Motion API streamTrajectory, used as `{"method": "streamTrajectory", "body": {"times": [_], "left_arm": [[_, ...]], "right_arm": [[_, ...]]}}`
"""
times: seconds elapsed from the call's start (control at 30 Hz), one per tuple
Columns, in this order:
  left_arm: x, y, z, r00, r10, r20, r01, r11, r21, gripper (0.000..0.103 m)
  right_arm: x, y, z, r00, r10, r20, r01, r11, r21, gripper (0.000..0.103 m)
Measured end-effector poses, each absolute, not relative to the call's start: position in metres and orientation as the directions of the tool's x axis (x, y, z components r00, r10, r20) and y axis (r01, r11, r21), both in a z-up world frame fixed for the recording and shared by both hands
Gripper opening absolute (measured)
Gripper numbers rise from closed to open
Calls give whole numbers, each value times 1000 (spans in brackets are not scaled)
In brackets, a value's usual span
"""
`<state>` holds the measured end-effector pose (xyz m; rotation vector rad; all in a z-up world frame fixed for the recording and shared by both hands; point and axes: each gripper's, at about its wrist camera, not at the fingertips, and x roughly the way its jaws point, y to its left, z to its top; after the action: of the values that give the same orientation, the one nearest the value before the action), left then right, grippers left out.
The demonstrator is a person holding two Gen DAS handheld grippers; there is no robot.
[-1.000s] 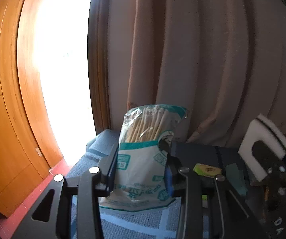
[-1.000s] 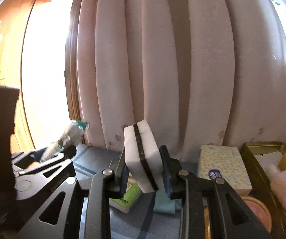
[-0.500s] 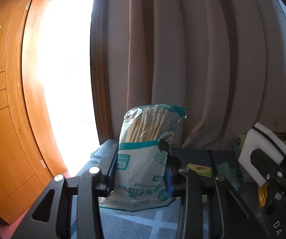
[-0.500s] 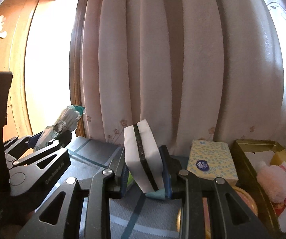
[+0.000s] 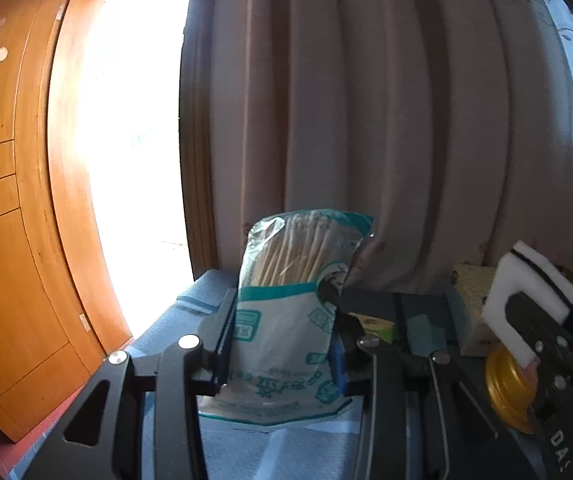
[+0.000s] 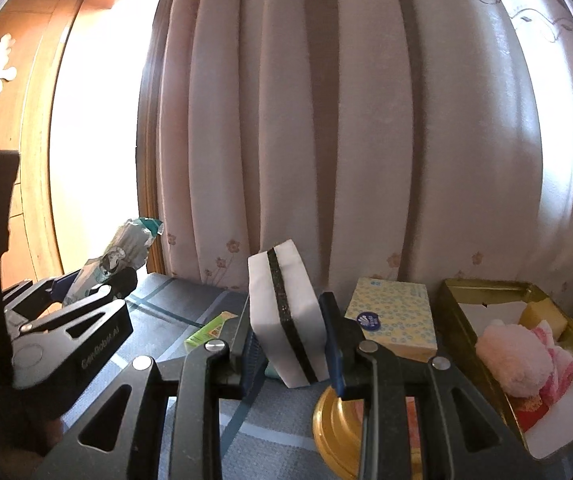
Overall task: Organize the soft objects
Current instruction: 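Lift the swab bag and white-black sponge with both grippers, then carry the swab bag and sponge into the gold tray and release both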
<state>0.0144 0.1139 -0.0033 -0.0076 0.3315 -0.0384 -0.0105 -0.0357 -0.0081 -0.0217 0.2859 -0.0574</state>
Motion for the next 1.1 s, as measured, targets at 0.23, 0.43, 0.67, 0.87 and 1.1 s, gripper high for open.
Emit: {"method": "streamTrajectory", "body": {"times": [0.23,0.43,0.67,0.87,1.1], "left_arm": [[6,105,-4,938,-53,-343,48,999,-25,38],[-4,92,-5,939,-59,-338,55,998,-22,38],[-15,76,-6,938,-77,-339,73,997,-23,38],[-21,59,-7,936,-97,-339,98,995,-16,38],[-31,39,-10,937,-125,-327,130,991,-4,38]], "right_arm": [[-20,-51,-6,959,-77,-272,74,997,-21,31],[-32,-68,-5,959,-98,-264,102,995,-2,31],[-42,-84,-2,960,-128,-249,134,991,6,31],[-52,-93,0,961,-157,-229,158,987,-11,31],[-64,-115,0,954,-199,-226,205,979,0,31]]}}
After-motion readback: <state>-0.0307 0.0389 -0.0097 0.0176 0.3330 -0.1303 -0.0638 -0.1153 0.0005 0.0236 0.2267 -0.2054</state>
